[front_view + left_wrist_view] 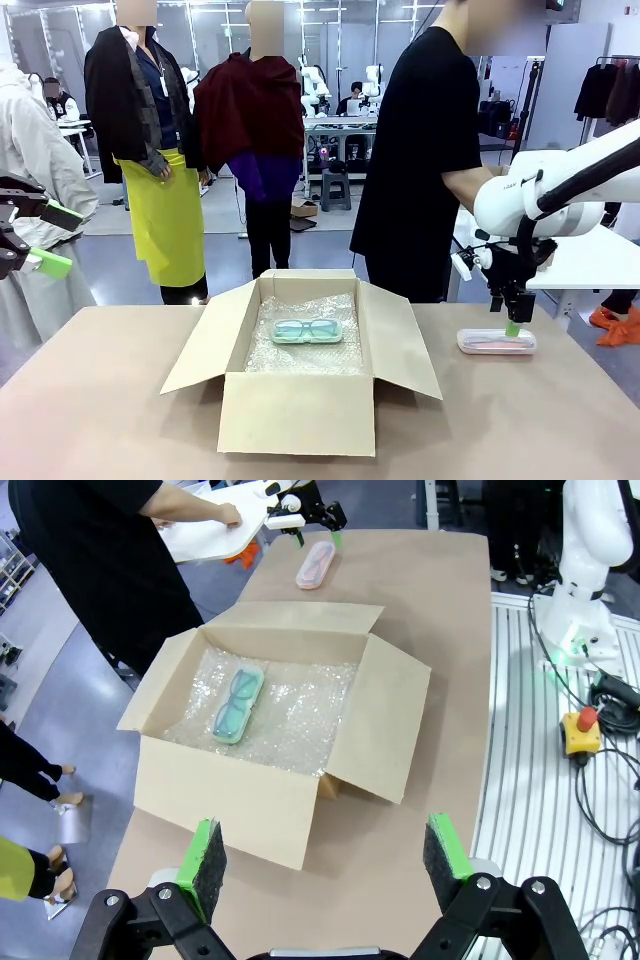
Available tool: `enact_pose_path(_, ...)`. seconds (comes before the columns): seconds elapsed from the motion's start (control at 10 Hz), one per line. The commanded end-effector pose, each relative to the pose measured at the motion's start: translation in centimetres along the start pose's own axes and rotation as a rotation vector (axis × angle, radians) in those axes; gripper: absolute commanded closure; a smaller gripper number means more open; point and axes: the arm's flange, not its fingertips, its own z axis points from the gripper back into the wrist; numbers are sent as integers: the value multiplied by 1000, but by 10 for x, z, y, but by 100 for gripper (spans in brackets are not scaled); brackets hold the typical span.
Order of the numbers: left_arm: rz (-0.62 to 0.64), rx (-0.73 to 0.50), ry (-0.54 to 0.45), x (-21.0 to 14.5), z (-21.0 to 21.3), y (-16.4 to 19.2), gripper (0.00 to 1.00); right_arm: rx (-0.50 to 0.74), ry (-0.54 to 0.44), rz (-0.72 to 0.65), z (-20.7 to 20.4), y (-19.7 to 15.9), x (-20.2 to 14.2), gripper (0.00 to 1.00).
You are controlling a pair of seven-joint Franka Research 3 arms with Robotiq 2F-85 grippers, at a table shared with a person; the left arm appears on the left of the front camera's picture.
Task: Pack the glasses set securely to prepare it for shipping.
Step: Put the Glasses case from the right side of the table into the Package Box.
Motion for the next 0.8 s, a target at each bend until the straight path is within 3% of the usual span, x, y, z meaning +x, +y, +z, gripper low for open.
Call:
enact_pose_path(0.0, -16, -5, -21, 1, 1, 1, 0, -86, -39, -63, 1, 4, -2, 0)
enact_pose_path(0.1, -16, -5, -21, 1, 1, 1, 0, 0, 0, 0, 0, 0, 0, 0)
enact_pose_path(0.7, -16, -5, -21, 1, 1, 1, 0, -79, -15, 39, -25, -9, -4, 0)
